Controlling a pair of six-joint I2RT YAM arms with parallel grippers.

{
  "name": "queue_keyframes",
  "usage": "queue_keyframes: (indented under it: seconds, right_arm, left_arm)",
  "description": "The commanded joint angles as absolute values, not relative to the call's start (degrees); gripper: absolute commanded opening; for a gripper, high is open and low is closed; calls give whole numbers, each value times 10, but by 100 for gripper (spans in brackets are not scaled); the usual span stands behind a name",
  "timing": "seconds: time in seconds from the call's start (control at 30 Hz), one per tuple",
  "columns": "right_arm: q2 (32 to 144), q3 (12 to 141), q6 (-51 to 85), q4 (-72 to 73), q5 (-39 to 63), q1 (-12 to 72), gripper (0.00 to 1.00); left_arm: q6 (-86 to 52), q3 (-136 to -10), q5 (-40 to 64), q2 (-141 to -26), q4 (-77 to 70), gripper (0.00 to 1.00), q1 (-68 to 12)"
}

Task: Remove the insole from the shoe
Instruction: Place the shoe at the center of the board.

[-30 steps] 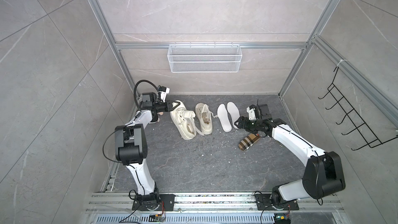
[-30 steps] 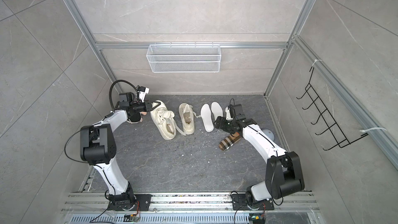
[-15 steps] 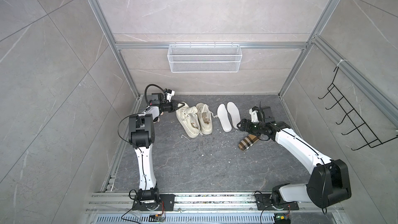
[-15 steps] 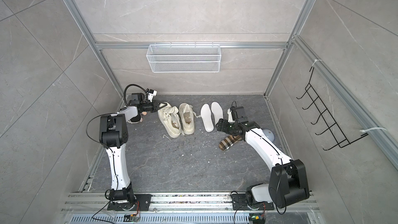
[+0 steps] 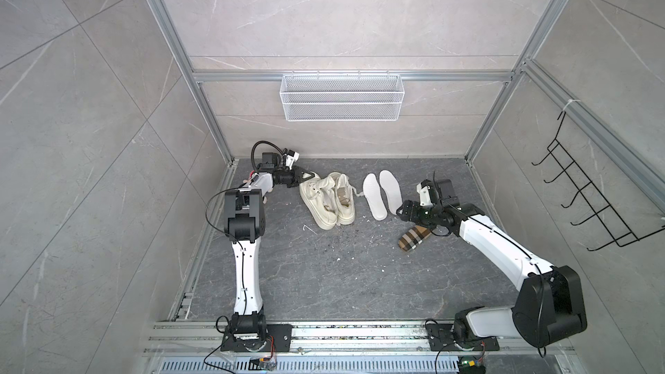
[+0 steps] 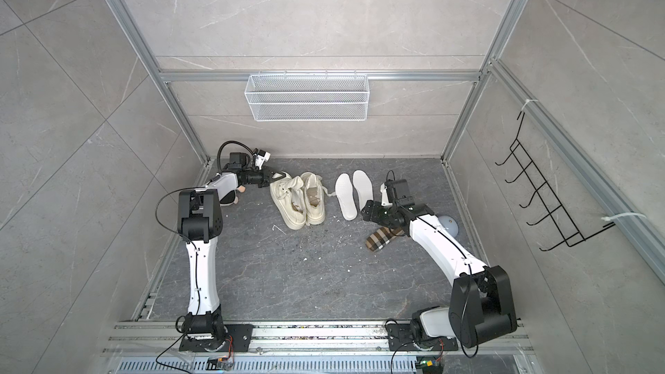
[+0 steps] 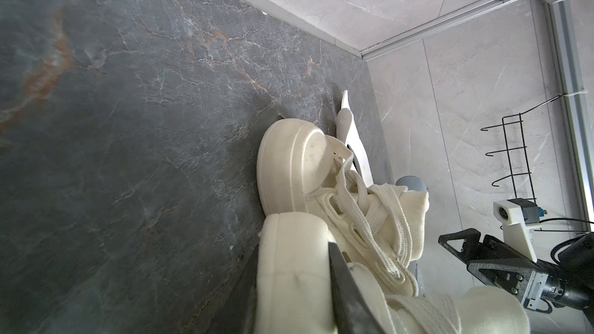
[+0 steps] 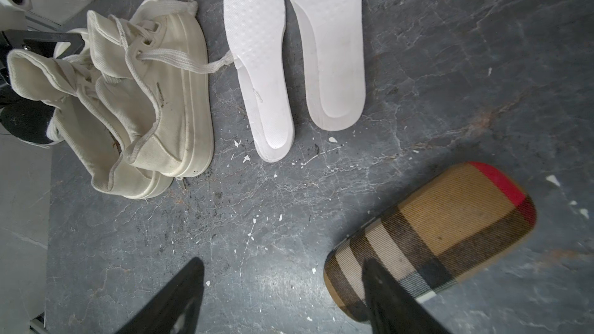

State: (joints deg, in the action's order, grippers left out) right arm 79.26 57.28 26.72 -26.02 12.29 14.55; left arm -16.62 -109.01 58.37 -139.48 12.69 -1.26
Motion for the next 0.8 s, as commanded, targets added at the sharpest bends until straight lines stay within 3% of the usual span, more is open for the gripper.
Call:
queue_keyframes:
  seconds: [0.0, 0.33, 0.57, 0.7, 0.77]
  right_arm:
    - [779, 564, 252, -275, 111, 147, 79]
    - [765, 560, 245, -285, 101, 147, 79]
    - [751, 555, 241, -293, 91, 146, 79]
    - [738, 557, 236, -306, 83, 146, 80]
    - [730, 556, 235, -311, 77, 146, 81]
  left_arm:
    - [-145, -1115, 585, -1400, 173, 0, -19]
    - [-131, -1171, 551, -1430, 239, 36, -28]
    - [-119, -1176, 535, -1427, 245, 50, -35]
    - [-110, -1175, 516, -1422, 247, 69, -39]
    - [-111, -1172, 512, -1418, 241, 73, -39]
